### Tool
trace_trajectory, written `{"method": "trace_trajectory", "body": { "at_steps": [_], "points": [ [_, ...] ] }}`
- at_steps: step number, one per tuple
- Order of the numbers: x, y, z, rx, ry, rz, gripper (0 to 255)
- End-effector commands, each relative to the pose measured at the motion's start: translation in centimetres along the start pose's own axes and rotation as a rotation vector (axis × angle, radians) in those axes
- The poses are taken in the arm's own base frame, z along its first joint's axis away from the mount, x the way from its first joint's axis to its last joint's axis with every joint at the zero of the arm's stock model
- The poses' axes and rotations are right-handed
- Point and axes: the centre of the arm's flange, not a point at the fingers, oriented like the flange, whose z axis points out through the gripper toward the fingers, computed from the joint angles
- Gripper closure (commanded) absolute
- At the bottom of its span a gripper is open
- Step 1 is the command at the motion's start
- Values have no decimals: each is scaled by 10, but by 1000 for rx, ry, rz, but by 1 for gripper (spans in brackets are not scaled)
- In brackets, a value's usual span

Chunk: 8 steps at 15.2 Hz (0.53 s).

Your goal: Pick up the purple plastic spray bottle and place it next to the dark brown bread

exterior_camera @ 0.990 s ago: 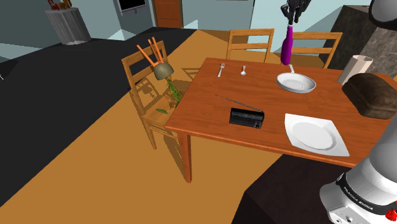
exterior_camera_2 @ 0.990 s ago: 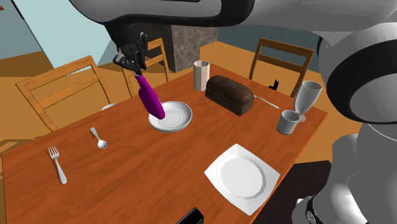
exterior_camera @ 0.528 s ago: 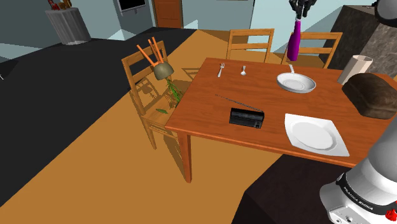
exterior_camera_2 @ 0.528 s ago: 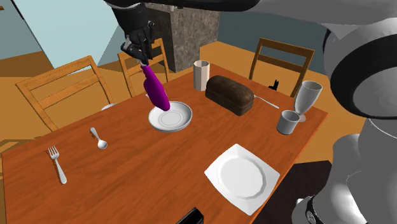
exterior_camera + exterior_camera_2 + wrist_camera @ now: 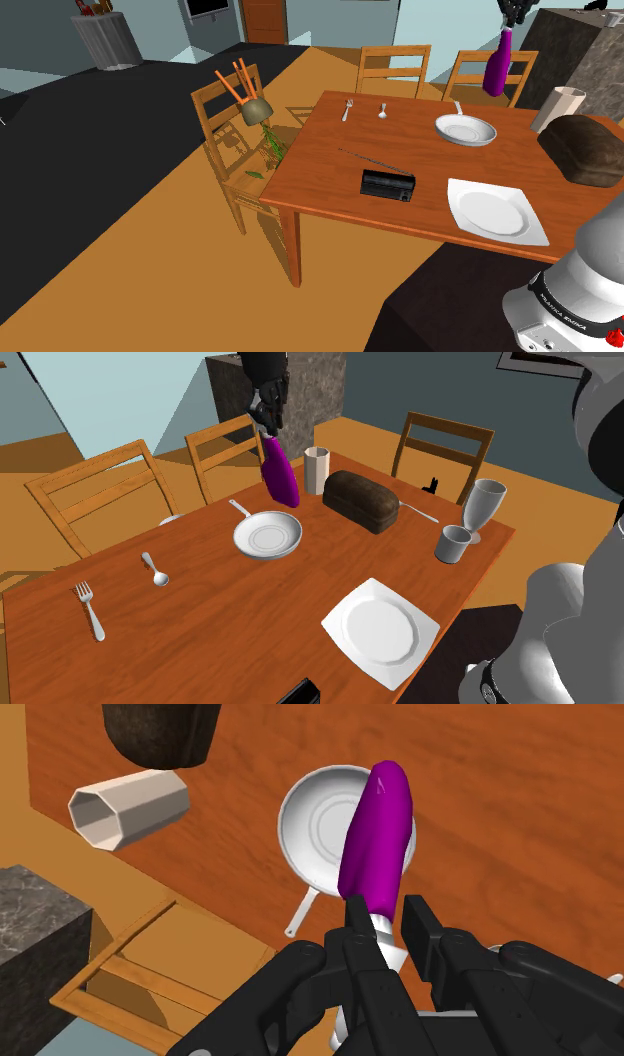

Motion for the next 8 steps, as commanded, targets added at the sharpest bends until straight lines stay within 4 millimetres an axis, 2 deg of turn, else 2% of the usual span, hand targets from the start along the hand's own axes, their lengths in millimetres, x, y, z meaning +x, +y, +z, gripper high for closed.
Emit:
{"method": "trace_trajectory", "body": {
  "at_steps": [1, 8],
  "points": [
    [-18, 22, 1, 1, 1, -1, 255],
    [-67, 100, 8, 1, 1, -1, 255]
  ]
}}
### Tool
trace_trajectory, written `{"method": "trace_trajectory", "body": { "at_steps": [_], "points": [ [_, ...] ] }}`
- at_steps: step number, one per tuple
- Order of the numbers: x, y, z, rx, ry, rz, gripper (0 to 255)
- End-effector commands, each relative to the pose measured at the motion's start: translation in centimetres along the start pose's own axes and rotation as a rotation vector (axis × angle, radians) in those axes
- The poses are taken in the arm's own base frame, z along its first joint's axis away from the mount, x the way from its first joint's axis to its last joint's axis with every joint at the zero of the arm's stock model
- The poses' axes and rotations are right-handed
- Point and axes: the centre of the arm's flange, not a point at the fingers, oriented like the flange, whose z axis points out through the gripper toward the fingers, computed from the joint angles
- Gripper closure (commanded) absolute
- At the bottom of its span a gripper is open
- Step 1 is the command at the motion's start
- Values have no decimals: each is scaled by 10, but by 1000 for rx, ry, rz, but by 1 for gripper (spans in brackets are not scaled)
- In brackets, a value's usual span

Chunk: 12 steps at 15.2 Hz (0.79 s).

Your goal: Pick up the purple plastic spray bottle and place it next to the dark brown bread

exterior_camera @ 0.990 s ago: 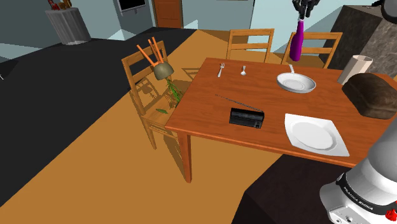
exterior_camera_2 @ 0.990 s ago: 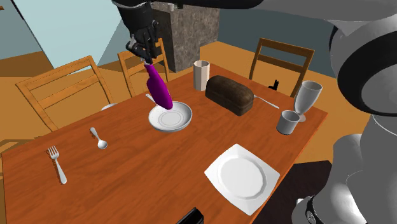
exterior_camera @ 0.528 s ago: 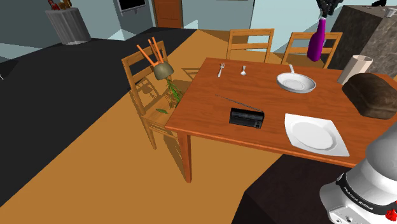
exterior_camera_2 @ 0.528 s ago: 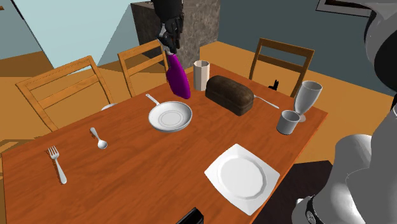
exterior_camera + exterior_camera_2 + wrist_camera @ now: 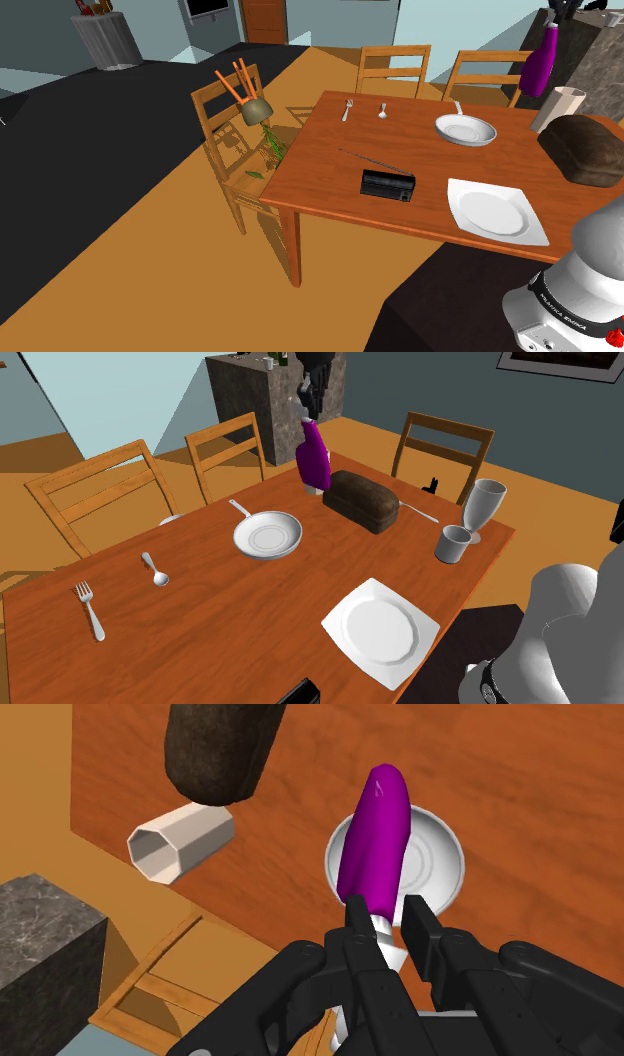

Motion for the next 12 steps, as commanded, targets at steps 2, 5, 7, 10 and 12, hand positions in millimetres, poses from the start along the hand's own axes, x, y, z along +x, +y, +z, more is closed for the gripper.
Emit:
{"method": "trace_trajectory", "body": {
  "at_steps": [2, 5, 7, 10, 12],
  "points": [
    [-22, 33, 3, 0, 0, -1, 255],
    [-43, 66, 6, 0, 0, -1, 255],
    [-57, 89, 8, 0, 0, -1, 255],
    [-78, 122, 11, 0, 0, -1, 255],
    [-92, 144, 13, 0, 0, -1, 255]
  ]
}}
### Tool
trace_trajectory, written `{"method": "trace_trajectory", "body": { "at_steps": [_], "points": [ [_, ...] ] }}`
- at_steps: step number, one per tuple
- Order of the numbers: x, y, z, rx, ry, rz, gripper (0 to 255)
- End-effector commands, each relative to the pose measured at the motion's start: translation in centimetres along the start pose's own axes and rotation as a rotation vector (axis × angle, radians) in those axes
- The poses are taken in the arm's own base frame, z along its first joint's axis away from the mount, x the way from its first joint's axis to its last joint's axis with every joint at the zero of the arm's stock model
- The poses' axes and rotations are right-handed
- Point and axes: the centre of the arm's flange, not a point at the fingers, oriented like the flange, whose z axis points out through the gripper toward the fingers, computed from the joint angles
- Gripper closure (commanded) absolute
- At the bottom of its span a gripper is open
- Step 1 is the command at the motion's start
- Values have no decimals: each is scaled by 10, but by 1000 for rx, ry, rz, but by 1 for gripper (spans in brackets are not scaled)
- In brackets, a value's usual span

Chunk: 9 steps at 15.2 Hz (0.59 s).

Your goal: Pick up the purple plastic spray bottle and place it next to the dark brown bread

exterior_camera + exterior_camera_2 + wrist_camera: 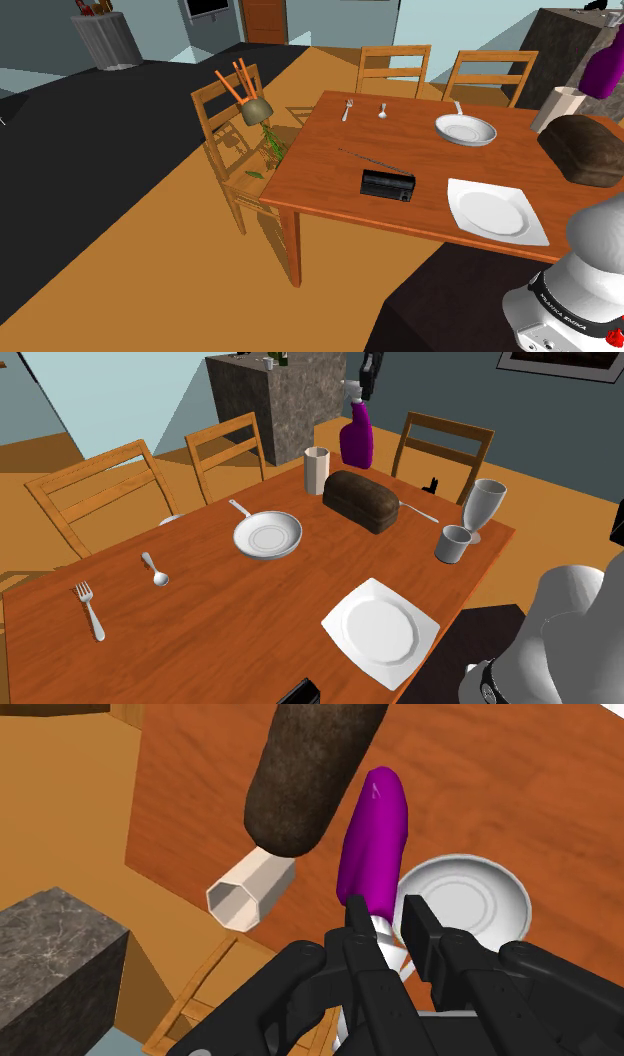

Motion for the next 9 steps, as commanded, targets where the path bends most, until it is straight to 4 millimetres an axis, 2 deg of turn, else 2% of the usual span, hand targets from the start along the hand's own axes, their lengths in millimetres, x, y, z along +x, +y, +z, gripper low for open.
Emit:
{"method": "trace_trajectory", "body": {
  "at_steps": [1, 9],
  "points": [
    [-11, 26, 1, -1, 0, -1, 255],
    [-67, 115, 8, -1, 0, -1, 255]
  ]
}}
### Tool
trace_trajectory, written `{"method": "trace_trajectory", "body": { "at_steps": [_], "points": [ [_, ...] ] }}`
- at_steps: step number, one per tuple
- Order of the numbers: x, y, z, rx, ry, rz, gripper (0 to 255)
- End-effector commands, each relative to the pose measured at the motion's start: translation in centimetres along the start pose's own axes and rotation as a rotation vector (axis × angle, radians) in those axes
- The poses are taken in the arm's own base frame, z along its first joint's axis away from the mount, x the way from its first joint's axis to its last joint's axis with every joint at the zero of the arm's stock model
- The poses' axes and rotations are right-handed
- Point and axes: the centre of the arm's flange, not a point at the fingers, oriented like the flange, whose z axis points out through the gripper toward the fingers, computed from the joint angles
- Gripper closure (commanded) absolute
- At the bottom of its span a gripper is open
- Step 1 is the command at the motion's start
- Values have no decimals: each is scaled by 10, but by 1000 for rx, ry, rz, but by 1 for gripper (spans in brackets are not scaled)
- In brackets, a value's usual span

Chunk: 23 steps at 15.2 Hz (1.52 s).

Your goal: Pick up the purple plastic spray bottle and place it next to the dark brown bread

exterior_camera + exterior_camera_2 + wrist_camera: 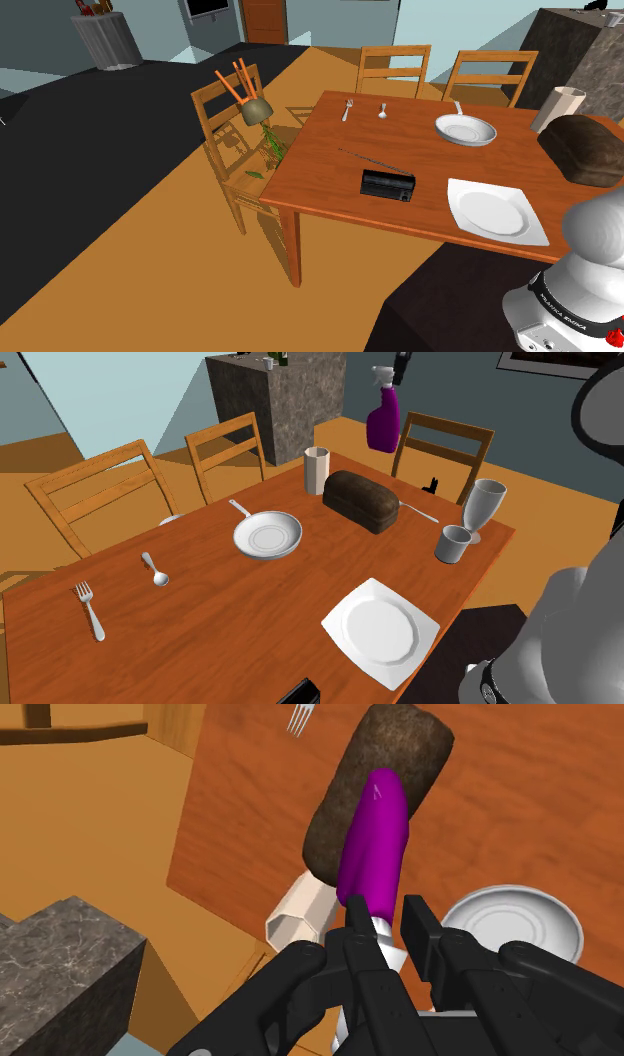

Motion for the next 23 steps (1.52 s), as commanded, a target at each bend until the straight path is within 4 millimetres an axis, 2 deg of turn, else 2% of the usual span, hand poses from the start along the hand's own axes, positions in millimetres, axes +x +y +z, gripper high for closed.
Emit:
{"method": "trace_trajectory", "body": {
  "at_steps": [1, 12, 23],
  "points": [
    [-17, 23, 2, 0, 1, -3, 255],
    [-94, 145, 12, 0, 1, -3, 255],
    [-100, 128, 67, 0, 1, -3, 255]
  ]
}}
